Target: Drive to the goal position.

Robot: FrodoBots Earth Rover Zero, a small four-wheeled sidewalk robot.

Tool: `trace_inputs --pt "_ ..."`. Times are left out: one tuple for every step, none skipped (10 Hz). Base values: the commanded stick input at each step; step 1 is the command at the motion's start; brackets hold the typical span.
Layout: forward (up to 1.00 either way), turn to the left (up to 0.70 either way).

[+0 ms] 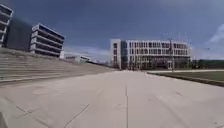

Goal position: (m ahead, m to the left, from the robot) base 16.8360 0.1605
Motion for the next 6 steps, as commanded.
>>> trace_inputs --pt "0.70 0.00" --pt "0.70 -0.01" --pt "0.70 -0.02" --pt "0.70 -0.25" --pt "0.70 -0.26" --pt "0.70 -0.16"
